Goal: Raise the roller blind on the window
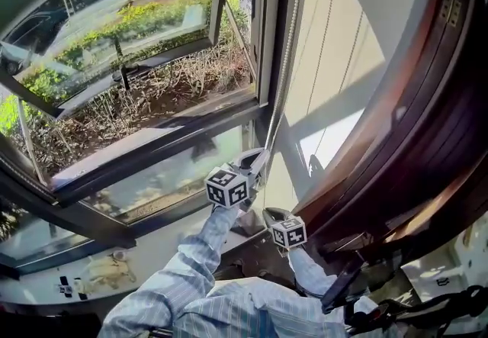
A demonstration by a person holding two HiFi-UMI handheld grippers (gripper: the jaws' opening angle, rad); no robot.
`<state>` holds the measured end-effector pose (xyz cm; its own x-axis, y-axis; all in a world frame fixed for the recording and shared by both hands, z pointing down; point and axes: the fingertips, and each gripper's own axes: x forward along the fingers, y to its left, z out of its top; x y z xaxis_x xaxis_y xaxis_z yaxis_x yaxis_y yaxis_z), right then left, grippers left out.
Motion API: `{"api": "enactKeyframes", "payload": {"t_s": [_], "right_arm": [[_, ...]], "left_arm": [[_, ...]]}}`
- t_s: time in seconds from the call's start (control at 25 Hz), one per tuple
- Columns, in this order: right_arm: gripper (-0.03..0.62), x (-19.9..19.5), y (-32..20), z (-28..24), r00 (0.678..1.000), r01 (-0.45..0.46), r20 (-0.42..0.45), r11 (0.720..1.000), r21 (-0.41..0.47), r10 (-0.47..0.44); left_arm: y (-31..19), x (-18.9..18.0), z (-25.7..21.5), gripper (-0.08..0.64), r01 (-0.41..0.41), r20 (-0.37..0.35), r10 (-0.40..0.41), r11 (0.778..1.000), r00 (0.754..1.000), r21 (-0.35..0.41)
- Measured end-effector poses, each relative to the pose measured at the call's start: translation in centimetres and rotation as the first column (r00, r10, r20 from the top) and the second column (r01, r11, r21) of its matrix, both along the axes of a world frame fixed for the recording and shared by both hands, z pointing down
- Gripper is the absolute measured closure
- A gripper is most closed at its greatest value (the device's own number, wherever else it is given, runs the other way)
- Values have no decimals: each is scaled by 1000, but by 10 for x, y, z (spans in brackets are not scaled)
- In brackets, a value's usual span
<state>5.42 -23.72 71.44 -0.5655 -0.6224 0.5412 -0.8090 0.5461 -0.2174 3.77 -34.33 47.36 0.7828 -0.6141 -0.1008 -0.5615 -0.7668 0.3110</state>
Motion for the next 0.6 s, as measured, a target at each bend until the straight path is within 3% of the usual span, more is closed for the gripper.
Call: {"api": "enactKeyframes", "payload": {"t_s": [0.08, 0.16, 0.32, 0.44, 0.6], "right_arm": [[542, 12, -12, -57, 997, -32, 66, 994, 105, 25], [525, 22, -28, -137, 993, -60, 116, 966, 252, 31], [513, 19, -59, -325, 981, -36, 177, 835, 549, -74], [495, 5, -71, -431, 963, -1, 203, 753, 659, -177], [491, -13, -93, -510, 960, 16, 184, 697, 717, -212]], "left_arm": [[-2, -4, -1, 554, 1, 12, -1, 1000, 1000, -2], [-2, -9, 0, 554, 12, -2, -12, 1000, 1000, -9], [2, -10, -1, 554, 9, -10, -9, 1000, 1000, -6], [7, -5, -1, 554, -8, -16, 8, 1000, 1000, -5], [14, -1, -1, 554, -18, -15, 18, 1000, 1000, -5]]}}
